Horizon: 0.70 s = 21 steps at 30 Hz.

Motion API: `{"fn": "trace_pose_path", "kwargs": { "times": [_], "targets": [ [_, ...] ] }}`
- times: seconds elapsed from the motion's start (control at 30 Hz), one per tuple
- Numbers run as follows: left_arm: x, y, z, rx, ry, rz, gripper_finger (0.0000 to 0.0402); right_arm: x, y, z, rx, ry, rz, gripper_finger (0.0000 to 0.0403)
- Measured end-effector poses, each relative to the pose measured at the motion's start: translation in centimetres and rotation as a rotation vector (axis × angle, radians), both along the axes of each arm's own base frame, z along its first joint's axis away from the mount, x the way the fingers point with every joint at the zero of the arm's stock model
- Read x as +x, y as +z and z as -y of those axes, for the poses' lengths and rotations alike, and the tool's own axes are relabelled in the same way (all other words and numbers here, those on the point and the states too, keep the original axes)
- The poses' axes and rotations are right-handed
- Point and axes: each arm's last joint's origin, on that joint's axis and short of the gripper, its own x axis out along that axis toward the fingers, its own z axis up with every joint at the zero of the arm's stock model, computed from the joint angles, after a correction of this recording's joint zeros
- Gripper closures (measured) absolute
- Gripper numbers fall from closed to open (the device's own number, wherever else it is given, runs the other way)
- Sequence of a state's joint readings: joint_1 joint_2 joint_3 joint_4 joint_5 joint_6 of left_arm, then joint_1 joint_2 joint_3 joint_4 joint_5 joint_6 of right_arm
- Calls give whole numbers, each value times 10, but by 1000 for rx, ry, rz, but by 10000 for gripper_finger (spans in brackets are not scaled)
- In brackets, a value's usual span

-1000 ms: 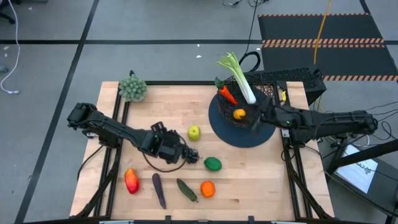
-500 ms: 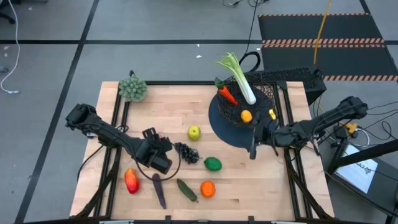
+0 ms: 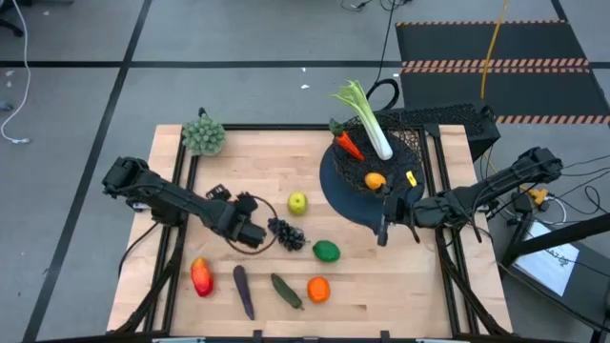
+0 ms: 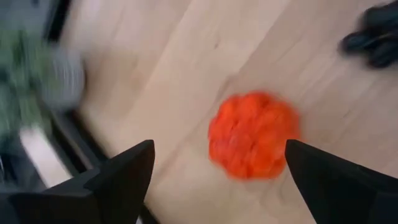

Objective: Build produce basket
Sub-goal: Put the orange pumpkin into the black wire basket

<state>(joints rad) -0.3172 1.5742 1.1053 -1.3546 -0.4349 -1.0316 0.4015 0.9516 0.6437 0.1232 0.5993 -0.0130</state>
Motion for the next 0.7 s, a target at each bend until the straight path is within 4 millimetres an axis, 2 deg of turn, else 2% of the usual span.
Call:
{"fn": "trace_pose_path", "kwargs": {
  "times": [0.13, 0.33, 0.53, 0.7],
  "targets": [
    [-2, -1, 7, -41, 160, 68, 57, 0, 0, 0, -4, 1, -2, 104],
    [-1, -7, 22, -37, 234, 212, 51, 0, 0, 0, -8, 2, 0, 104],
    [-11, -26, 20, -31, 244, 181, 10, 1, 2, 0, 0, 3, 20, 104],
    [-14, -45, 14, -45, 220, 176, 7, 1, 2, 0, -1, 3, 19, 104]
  ]
}}
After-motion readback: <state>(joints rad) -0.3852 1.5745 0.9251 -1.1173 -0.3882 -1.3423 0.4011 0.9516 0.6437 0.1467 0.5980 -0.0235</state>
